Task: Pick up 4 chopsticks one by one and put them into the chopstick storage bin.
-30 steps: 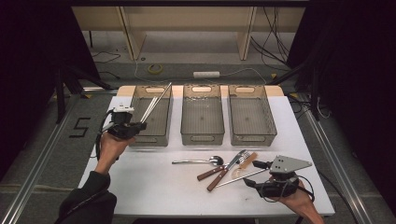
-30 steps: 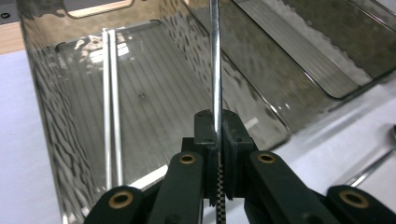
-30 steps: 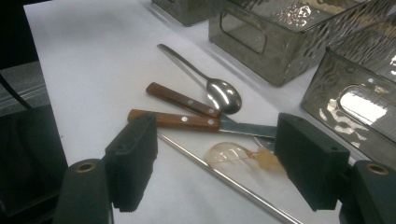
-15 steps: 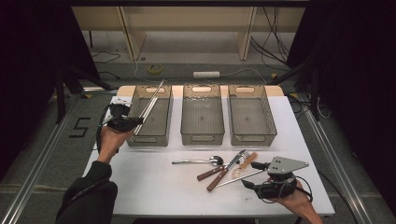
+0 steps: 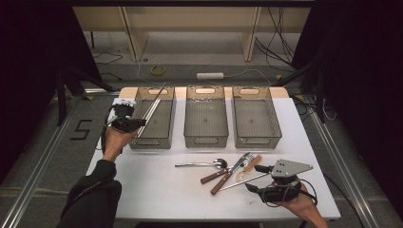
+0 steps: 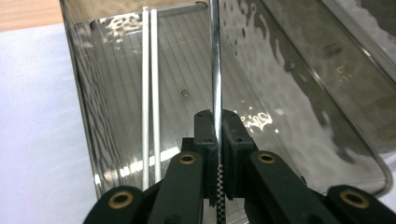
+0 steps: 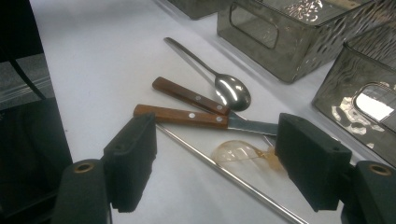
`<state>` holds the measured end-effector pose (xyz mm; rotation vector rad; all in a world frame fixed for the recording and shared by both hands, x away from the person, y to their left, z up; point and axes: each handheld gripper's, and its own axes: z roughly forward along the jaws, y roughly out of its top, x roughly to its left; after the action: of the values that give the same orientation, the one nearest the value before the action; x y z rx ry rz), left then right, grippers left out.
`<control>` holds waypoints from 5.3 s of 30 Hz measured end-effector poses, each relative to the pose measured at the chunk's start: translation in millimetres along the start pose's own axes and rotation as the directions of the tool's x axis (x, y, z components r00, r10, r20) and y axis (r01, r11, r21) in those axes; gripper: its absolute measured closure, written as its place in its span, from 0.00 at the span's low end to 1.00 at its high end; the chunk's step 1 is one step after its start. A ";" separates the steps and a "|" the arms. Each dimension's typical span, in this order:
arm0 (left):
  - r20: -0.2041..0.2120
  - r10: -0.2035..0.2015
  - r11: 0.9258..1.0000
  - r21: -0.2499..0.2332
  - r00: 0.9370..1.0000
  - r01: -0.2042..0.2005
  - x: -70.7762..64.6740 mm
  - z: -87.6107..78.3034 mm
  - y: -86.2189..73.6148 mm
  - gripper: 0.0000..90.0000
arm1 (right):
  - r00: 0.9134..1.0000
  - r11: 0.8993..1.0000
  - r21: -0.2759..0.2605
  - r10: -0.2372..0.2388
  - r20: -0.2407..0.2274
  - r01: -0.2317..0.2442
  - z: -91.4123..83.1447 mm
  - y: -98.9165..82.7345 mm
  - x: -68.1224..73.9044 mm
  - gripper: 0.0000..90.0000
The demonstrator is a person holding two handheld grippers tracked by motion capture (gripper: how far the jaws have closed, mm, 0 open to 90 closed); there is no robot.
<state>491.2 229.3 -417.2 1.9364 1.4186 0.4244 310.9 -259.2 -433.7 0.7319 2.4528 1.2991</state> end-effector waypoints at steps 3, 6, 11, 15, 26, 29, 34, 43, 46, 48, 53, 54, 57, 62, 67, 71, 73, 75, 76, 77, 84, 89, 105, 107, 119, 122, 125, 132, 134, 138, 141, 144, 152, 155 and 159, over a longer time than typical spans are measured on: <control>-0.003 -0.001 1.000 0.012 1.000 0.001 0.7 1.9 0.3 0.95 | 1.000 1.000 0.003 -0.001 0.000 0.001 0.0 -0.1 -0.1 0.34; -0.013 0.000 1.000 0.028 1.000 0.000 0.0 4.7 -0.3 0.95 | 1.000 1.000 0.007 -0.003 0.000 0.003 0.3 -0.1 0.0 0.34; -0.028 -0.001 0.999 0.049 1.000 0.003 1.3 9.4 -1.9 0.95 | 1.000 1.000 0.005 -0.005 -0.003 0.005 0.3 0.2 0.5 0.34; -0.034 -0.009 0.998 0.055 0.999 0.010 2.3 10.8 -1.9 0.95 | 1.000 1.000 0.005 -0.006 -0.002 0.006 0.2 0.2 0.2 0.34; -0.040 -0.033 0.998 0.049 0.999 0.034 1.7 15.7 0.3 0.87 | 1.000 1.000 0.007 -0.011 -0.007 0.011 0.4 1.0 0.6 0.34; -0.027 -0.028 0.999 0.032 0.999 0.029 0.2 11.9 1.9 0.81 | 1.000 1.000 0.007 -0.011 -0.007 0.011 0.1 0.9 0.4 0.34; 0.009 -0.028 1.000 -0.010 1.000 0.028 -5.6 1.8 2.1 0.64 | 1.000 1.000 0.009 -0.012 -0.004 0.012 -0.5 2.3 -0.4 0.34; 0.111 -0.010 0.995 -0.097 0.994 0.021 -25.4 -28.1 -14.4 0.39 | 0.998 0.991 0.120 -0.063 -0.013 0.064 1.9 7.3 -9.9 0.34; 0.148 0.015 0.990 -0.140 0.989 0.006 -33.3 -38.3 -23.8 0.35 | 0.996 0.979 0.185 -0.082 -0.030 0.086 4.3 10.0 -15.1 0.34; 0.170 0.046 0.987 -0.159 0.984 -0.018 -39.6 -42.2 -28.7 0.34 | 0.994 0.965 0.237 -0.105 -0.036 0.111 6.5 12.3 -19.2 0.34; 0.220 0.094 0.980 -0.192 0.971 -0.051 -56.6 -51.5 -41.8 0.29 | 0.986 0.923 0.346 -0.155 -0.065 0.168 12.8 17.4 -30.1 0.38; 0.227 0.101 0.978 -0.203 0.969 -0.054 -60.2 -53.4 -44.7 0.28 | 0.984 0.912 0.368 -0.162 -0.081 0.180 14.9 18.1 -31.8 0.38; 0.241 0.126 0.971 -0.227 0.962 -0.070 -71.0 -57.9 -53.7 0.27 | 0.976 0.879 0.426 -0.182 -0.119 0.216 23.5 19.4 -35.9 0.40; 0.249 0.178 0.962 -0.246 0.952 -0.115 -85.3 -62.5 -68.7 0.26 | 0.969 0.835 0.494 -0.181 -0.168 0.241 38.7 21.1 -41.5 0.43; 0.252 0.202 0.958 -0.253 0.947 -0.137 -94.2 -64.6 -78.6 0.24 | 0.962 0.809 0.526 -0.181 -0.203 0.263 48.2 22.2 -46.3 0.47; 0.251 0.212 0.953 -0.268 0.944 -0.143 -97.9 -66.0 -84.9 0.23 | 0.959 0.783 0.560 -0.173 -0.224 0.272 54.3 22.4 -48.2 0.49; 0.250 0.215 0.950 -0.278 0.944 -0.143 -99.5 -67.6 -89.2 0.23 | 0.957 0.771 0.572 -0.174 -0.231 0.278 56.5 21.9 -48.8 0.50; 0.243 0.225 0.947 -0.281 0.943 -0.154 -100.3 -69.6 -92.4 0.23 | 0.957 0.761 0.587 -0.165 -0.239 0.277 58.0 21.6 -49.1 0.52; 0.244 0.222 0.947 -0.283 0.944 -0.150 -100.8 -70.2 -93.9 0.23 | 0.956 0.758 0.589 -0.166 -0.243 0.281 58.7 21.4 -49.5 0.52; 0.245 0.222 0.947 -0.284 0.944 -0.149 -101.2 -70.8 -95.5 0.23 | 0.954 0.751 0.594 -0.170 -0.248 0.288 59.2 21.8 -50.2 0.52; 0.254 0.226 0.948 -0.277 0.940 -0.153 -106.8 -71.3 -102.9 0.22 | 0.950 0.738 0.604 -0.174 -0.259 0.300 62.4 22.4 -52.2 0.57; 0.251 0.233 0.946 -0.284 0.939 -0.158 -108.8 -74.0 -107.2 0.21 | 0.949 0.736 0.606 -0.172 -0.265 0.302 62.9 23.5 -53.7 0.59; 0.260 0.264 0.935 -0.304 0.929 -0.181 -115.6 -73.3 -112.3 0.21 | 0.951 0.710 0.641 -0.143 -0.276 0.293 67.5 21.0 -57.6 0.63; 0.258 0.265 0.935 -0.303 0.929 -0.183 -115.7 -73.1 -112.2 0.21 | 0.950 0.712 0.639 -0.143 -0.276 0.293 67.9 21.0 -57.9 0.64; 0.254 0.274 0.933 -0.303 0.927 -0.193 -116.2 -72.5 -112.1 0.21 | 0.942 0.690 0.647 -0.174 -0.287 0.325 70.7 23.3 -58.6 0.68; 0.250 0.276 0.933 -0.303 0.928 -0.196 -116.4 -72.3 -112.3 0.21 | 0.946 0.688 0.653 -0.173 -0.275 0.315 71.4 23.6 -56.9 0.69; 0.249 0.282 0.932 -0.301 0.926 -0.202 -116.7 -71.9 -112.3 0.21 | 0.940 0.674 0.659 -0.193 -0.281 0.335 71.7 24.3 -54.7 0.71; 0.246 0.296 0.929 -0.298 0.923 -0.218 -118.7 -71.4 -112.8 0.21 | 0.930 0.648 0.669 -0.210 -0.302 0.363 68.6 23.2 -48.1 0.77; 0.247 0.294 0.930 -0.297 0.923 -0.217 -119.3 -71.5 -113.0 0.21 | 0.930 0.639 0.677 -0.208 -0.305 0.365 67.0 22.9 -45.5 0.80; 0.248 0.295 0.930 -0.296 0.923 -0.218 -119.9 -71.3 -113.0 0.21 | 0.922 0.622 0.681 -0.221 -0.319 0.385 64.0 21.4 -42.8 0.85; 0.249 0.298 0.929 -0.297 0.922 -0.220 -120.2 -71.2 -113.1 0.21 | 0.913 0.611 0.680 -0.234 -0.333 0.405 62.6 20.4 -40.2 0.86; 0.248 0.299 0.929 -0.298 0.921 -0.221 -120.6 -71.4 -113.1 0.21 | 0.904 0.604 0.675 -0.238 -0.354 0.424 61.1 19.6 -38.7 0.88; 0.248 0.307 0.928 -0.293 0.919 -0.231 -121.2 -71.5 -113.4 0.21 | 0.867 0.575 0.653 -0.271 -0.417 0.494 58.1 17.4 -35.5 0.94; 0.249 0.307 0.928 -0.292 0.919 -0.231 -120.9 -71.3 -113.3 0.21 | 0.859 0.567 0.650 -0.269 -0.434 0.506 56.7 16.4 -34.7 0.95; 0.249 0.307 0.928 -0.293 0.919 -0.231 -120.9 -71.2 -113.2 0.21 | 0.855 0.569 0.643 -0.260 -0.450 0.512 54.7 15.7 -36.0 0.95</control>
<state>325.3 159.8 -429.0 1.8922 0.8633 0.4076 370.6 -233.8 -451.3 0.0606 3.1697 0.1744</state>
